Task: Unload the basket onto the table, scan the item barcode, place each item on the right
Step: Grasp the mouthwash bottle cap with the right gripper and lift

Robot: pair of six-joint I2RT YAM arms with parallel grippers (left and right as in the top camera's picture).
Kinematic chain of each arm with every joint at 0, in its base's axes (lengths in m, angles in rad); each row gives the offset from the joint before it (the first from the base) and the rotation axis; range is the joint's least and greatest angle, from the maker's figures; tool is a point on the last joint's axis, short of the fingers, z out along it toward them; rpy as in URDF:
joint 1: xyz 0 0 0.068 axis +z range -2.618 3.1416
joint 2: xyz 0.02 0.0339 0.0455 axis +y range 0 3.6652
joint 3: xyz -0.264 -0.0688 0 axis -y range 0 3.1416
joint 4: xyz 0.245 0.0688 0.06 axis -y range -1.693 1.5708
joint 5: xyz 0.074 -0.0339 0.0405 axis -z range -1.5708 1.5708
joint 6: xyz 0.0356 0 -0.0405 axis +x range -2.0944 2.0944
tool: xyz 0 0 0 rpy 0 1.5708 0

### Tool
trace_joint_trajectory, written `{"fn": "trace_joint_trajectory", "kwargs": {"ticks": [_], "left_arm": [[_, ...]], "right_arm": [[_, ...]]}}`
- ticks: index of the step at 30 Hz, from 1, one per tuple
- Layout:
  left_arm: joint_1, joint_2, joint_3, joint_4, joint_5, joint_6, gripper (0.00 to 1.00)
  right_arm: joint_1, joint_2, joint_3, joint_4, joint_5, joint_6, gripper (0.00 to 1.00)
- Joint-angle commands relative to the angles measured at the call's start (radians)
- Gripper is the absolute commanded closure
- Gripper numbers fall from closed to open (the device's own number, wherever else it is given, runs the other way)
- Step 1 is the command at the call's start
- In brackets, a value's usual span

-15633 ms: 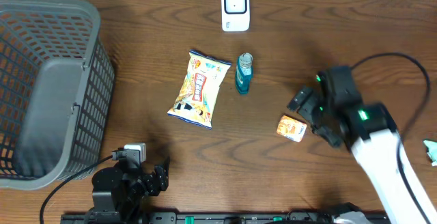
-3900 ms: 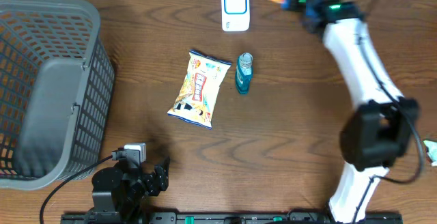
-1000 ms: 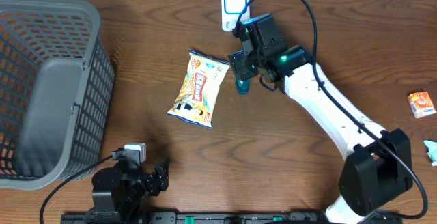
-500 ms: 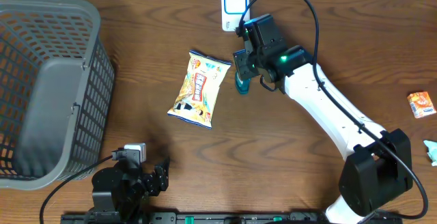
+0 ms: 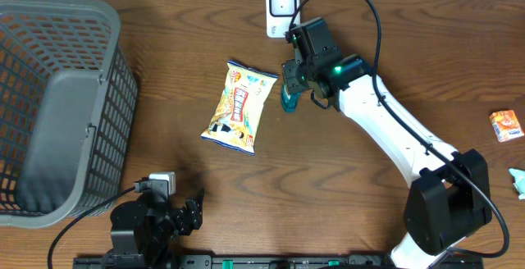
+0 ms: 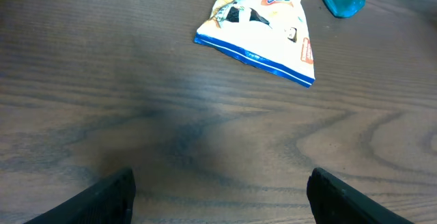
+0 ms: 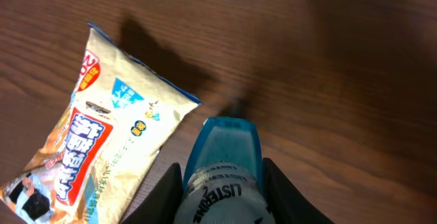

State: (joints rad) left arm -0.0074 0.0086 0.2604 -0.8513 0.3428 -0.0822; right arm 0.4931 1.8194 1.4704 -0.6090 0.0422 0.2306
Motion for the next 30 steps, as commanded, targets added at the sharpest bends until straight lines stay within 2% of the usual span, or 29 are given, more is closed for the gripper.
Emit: {"fn": "trace_joint_trajectory", "kwargs": {"ticks": [1, 10, 14, 21, 30], "left_arm": [[0.002, -0.005, 0.003, -0.013, 0.012, -0.006, 0.20], [0.002, -0.005, 0.003, -0.013, 0.012, -0.006, 0.20], [0.002, -0.005, 0.003, -0.013, 0.012, -0.006, 0.20], [0.002, -0.005, 0.003, -0.013, 0.012, -0.006, 0.20], [0.002, -0.005, 0.003, -0.013, 0.012, -0.006, 0.20]], "right_arm": [[-0.003, -0.060, 0.003, -0.021, 0.087, 0.064, 0.77], [-0.003, -0.185, 0.003, -0.198, 0.273, 0.232, 0.75], [-0.003, -0.198, 0.003, -0.296, 0.343, 0.426, 0.76], [-0.003, -0.198, 0.003, -0.457, 0.509, 0.851, 0.76], [-0.003, -0.196, -0.002, -0.616, 0.605, 1.299, 0.77]]}}
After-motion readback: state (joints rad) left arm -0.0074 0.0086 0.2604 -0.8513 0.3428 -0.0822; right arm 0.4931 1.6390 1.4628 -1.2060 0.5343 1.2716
